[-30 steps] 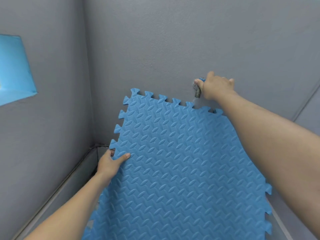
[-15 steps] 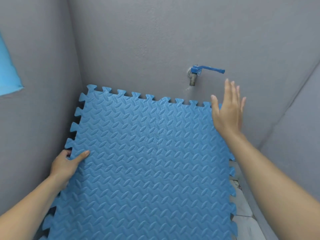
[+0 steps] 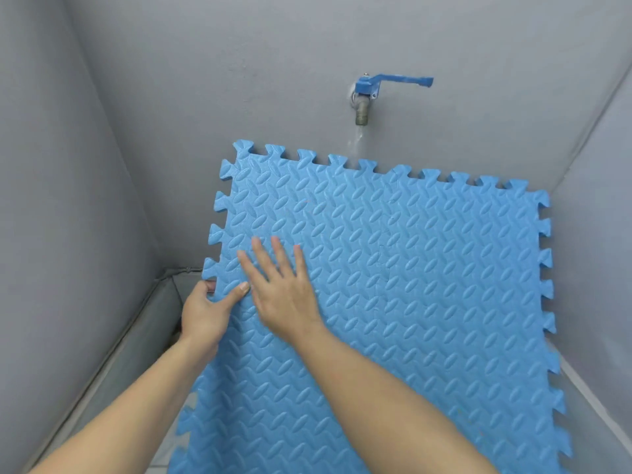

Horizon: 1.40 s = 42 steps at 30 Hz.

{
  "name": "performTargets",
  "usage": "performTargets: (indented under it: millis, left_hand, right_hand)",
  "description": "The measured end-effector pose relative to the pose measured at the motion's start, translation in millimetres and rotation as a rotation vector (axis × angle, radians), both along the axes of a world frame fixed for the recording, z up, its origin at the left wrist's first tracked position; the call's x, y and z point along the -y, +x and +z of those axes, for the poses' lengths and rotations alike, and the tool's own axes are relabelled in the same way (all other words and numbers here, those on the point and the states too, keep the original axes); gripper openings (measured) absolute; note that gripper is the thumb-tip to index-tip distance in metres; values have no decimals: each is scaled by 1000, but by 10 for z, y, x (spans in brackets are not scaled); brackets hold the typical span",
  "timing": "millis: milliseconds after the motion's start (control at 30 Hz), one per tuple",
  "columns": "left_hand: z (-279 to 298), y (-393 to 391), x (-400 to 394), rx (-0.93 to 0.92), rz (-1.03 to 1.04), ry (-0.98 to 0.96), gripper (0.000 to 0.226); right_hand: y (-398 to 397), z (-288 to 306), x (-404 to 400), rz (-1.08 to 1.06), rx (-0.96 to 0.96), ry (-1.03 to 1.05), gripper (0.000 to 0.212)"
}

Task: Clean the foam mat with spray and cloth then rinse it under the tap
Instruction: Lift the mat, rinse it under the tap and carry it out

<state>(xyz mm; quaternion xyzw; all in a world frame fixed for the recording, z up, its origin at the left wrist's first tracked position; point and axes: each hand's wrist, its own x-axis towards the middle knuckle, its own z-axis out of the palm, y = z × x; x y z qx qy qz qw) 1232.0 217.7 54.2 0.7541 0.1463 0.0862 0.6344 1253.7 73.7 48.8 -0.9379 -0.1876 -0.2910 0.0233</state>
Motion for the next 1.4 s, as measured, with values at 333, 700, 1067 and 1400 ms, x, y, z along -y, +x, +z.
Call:
performTargets:
  millis: [333, 700, 1067, 1400]
  left_hand:
    - [178, -56, -808, 50, 209, 27, 44]
    - [149, -106, -684, 14, 247, 99, 45]
    - [220, -215, -638, -23, 226, 123, 43]
    - [52, -86, 131, -65, 76, -25, 58]
  right_hand:
    - [-931, -879, 2047, -453, -108, 225, 59]
    - [-1913, -1684, 281, -19, -206, -85, 65]
    - [-1577, -1193, 1918, -459, -214, 221, 67]
    - [-287, -84, 1291, -615, -186, 543, 70]
